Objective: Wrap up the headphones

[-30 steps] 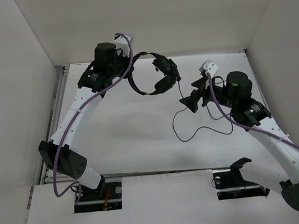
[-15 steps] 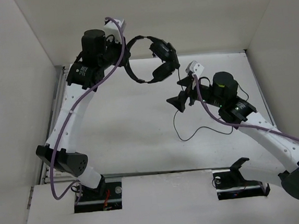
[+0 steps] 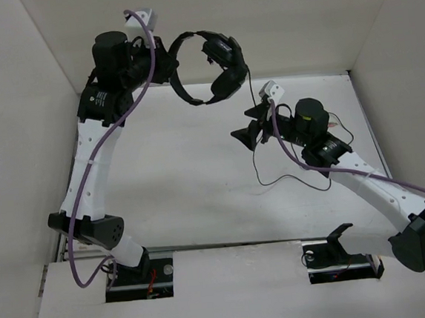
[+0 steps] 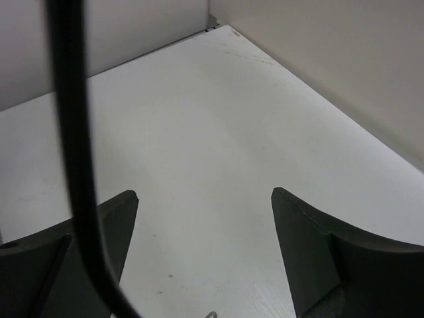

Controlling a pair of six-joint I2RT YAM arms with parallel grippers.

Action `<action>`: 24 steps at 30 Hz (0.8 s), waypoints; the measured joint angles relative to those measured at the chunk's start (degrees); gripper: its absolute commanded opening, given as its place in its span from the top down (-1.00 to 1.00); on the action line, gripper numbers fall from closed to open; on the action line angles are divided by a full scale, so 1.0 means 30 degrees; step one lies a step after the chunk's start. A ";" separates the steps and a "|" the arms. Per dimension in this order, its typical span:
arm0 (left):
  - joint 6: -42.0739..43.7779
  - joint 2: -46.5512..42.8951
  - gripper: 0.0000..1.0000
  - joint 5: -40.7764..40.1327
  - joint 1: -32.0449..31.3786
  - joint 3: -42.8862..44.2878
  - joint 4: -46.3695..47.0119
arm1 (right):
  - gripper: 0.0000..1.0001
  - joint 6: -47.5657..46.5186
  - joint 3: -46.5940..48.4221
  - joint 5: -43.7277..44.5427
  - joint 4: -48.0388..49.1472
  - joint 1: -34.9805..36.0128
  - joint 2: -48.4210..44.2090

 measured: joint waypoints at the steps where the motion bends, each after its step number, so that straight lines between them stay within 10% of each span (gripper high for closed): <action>1: -0.0342 0.0015 0.99 0.0189 0.0364 0.0175 -0.0007 | -0.66 0.0299 -0.0015 -0.0189 0.0087 0.0073 0.0022; 7: -0.3024 0.0219 0.98 0.0954 0.2790 0.1515 0.0590 | -0.33 0.2645 -0.1231 -0.2375 0.1989 0.0546 -0.0109; 17: -0.5887 0.1209 0.96 0.2528 0.3293 0.2987 0.1698 | 0.79 0.6900 -0.2127 -0.7176 0.5792 0.0590 0.1122; 24: -0.6484 0.2091 0.97 0.1778 0.4503 0.3650 0.2412 | 1.00 0.7803 -0.2004 -1.0571 0.4510 0.0860 0.1290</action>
